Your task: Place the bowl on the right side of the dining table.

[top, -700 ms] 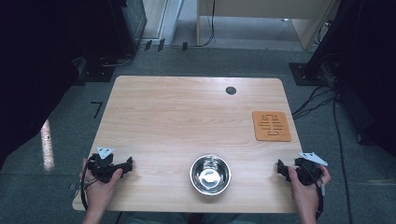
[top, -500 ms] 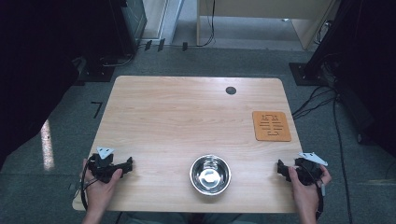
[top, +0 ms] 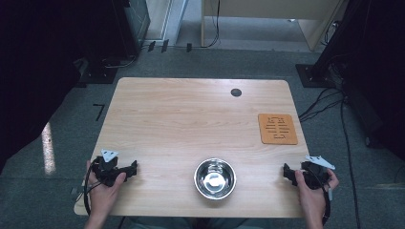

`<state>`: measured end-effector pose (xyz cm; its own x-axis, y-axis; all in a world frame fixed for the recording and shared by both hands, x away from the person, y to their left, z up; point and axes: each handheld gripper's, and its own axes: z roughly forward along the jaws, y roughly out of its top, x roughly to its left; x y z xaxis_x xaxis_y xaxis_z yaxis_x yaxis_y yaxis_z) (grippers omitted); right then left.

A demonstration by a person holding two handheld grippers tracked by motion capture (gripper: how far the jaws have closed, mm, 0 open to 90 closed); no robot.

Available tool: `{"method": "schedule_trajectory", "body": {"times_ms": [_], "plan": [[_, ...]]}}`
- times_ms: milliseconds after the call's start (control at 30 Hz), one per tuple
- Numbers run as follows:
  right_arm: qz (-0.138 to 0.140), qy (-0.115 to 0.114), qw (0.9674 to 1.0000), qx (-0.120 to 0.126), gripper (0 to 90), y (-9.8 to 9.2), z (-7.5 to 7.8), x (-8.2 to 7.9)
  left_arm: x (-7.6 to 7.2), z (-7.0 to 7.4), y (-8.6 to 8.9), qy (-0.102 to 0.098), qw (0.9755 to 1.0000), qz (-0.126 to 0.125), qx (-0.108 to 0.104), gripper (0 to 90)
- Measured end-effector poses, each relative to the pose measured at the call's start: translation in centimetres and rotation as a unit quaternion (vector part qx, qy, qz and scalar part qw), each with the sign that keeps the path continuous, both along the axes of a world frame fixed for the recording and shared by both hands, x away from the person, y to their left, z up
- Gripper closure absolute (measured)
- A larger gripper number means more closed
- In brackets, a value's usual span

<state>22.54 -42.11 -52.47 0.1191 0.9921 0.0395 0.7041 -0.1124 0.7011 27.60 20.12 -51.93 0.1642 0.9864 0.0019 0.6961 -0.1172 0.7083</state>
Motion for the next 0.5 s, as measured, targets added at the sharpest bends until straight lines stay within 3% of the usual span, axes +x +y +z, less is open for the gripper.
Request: {"method": "schedule_trajectory", "body": {"times_ms": [500], "plan": [[0.013,-0.023,0.9996,0.005,0.0,1.5,1.5,-0.3,0.1,0.0,-0.1,0.000,1.0000,0.002,0.000,0.0]]}}
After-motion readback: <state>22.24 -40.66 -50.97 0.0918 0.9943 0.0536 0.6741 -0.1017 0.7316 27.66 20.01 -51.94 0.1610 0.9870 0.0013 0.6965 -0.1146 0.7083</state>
